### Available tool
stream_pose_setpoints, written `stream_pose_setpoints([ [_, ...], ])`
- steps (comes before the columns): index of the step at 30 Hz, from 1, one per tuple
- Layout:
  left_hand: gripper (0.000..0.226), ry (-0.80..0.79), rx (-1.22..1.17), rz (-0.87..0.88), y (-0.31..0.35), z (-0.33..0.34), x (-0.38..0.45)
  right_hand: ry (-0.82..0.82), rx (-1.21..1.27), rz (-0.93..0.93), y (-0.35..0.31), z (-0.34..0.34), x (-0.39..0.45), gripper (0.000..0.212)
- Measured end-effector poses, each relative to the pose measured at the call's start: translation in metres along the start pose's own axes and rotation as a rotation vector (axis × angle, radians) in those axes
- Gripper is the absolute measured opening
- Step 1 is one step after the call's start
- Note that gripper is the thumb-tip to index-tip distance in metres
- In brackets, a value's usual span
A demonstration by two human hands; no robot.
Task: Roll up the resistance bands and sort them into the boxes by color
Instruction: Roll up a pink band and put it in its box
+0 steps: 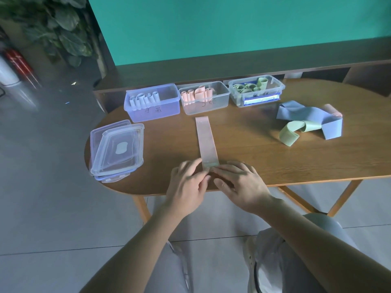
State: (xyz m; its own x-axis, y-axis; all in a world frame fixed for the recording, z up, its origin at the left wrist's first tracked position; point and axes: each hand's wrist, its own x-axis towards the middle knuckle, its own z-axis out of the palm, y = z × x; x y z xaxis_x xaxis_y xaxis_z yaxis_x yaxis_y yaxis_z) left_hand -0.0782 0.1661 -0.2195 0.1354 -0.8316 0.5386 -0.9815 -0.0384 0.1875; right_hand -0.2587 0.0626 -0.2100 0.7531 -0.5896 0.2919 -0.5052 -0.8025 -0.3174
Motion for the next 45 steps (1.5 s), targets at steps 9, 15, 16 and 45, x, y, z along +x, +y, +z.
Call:
stream_pose_setpoints([
  [9, 0.053, -0.231, 0.233, -0.082, -0.002, -0.01, 0.004, -0.182, -0.128, 0.011, -0.006, 0.003, 0.001, 0.094],
  [15, 0.057, -0.306, 0.295, -0.103, -0.004, -0.007, 0.006, -0.215, -0.117, 0.055, -0.014, 0.003, 0.013, 0.105],
  [16, 0.056, -0.294, 0.292, -0.099, -0.004, -0.007, 0.005, -0.216, -0.119, 0.058, -0.014, 0.003, 0.014, 0.105],
  [45, 0.057, -0.26, 0.145, -0.142, -0.004, -0.013, 0.013, -0.143, 0.051, -0.038, -0.009, -0.003, 0.018, 0.091],
])
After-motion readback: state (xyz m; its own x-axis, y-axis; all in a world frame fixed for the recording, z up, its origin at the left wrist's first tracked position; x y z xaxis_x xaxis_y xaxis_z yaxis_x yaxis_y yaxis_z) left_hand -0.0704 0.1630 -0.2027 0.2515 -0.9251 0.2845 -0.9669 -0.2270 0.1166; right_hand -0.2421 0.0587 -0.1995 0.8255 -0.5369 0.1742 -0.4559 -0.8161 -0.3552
